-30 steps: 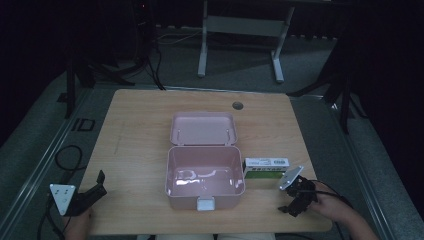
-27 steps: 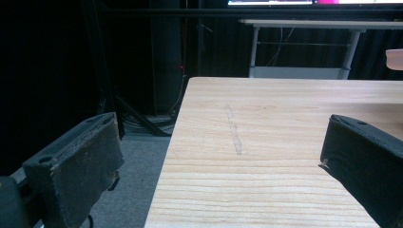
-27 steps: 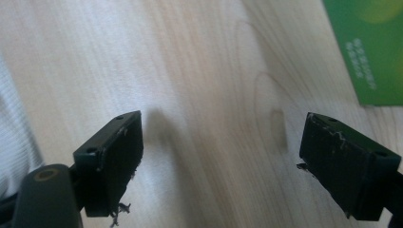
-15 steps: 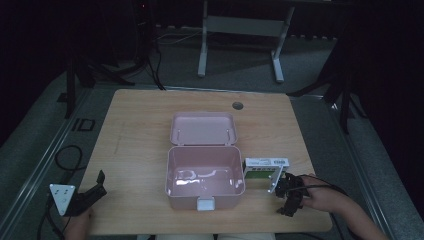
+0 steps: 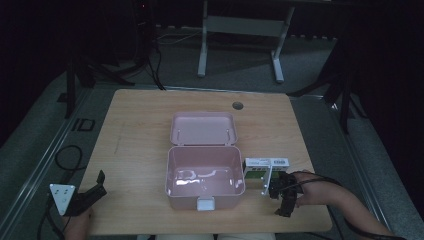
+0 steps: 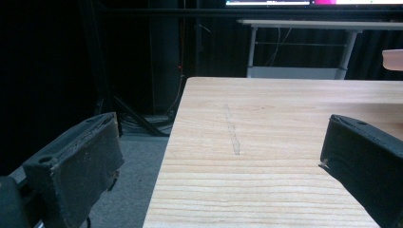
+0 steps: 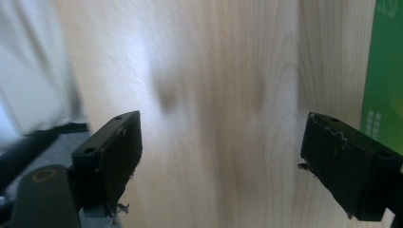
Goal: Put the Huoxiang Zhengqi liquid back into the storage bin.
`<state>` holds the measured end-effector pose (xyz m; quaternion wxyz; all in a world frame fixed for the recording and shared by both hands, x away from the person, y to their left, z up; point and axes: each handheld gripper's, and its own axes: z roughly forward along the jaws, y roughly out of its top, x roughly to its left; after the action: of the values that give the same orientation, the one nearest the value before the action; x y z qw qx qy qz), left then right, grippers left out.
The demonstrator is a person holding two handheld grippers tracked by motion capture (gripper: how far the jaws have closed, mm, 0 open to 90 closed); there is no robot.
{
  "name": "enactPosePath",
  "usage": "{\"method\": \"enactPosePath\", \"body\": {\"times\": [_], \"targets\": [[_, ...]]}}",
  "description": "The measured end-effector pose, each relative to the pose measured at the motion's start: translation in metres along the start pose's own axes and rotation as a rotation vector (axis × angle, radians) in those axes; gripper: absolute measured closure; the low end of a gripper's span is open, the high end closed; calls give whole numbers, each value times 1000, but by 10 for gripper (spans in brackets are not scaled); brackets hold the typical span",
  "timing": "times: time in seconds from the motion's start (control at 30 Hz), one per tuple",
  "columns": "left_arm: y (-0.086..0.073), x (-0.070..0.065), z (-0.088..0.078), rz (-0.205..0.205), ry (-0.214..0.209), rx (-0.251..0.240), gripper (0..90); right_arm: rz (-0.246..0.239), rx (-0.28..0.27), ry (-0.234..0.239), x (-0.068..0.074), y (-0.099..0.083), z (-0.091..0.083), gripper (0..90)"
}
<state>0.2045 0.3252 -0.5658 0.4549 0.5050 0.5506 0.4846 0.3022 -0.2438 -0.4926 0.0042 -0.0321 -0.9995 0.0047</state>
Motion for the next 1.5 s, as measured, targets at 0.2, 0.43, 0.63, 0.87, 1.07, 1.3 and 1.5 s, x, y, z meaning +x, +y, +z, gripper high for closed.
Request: {"method": "enactPosePath", "body": {"times": [0.2,0.43,0.63,0.87,1.07,1.3,1.5], "targets": [[0,0,0,0,-1,1,4,-22,-2,17,2,6,-17,142],[0,0,0,0,-4,2,4,-55,-21,26,3,13,-38,134],[0,0,0,1,-4,2,4,-67,-30,-6,4,16,-57,128],[0,0,0,2,-6,2,4,-55,-23,-51,-5,19,-79,139],[0,0,0,1,-7,1,4,-64,-14,-73,-15,21,-89,140],[0,0,0,3,-8,2,4,-51,-11,-84,-33,21,-98,145],[0,1,0,0,-13,5,4,-36,-17,-99,-54,23,-101,179]]}}
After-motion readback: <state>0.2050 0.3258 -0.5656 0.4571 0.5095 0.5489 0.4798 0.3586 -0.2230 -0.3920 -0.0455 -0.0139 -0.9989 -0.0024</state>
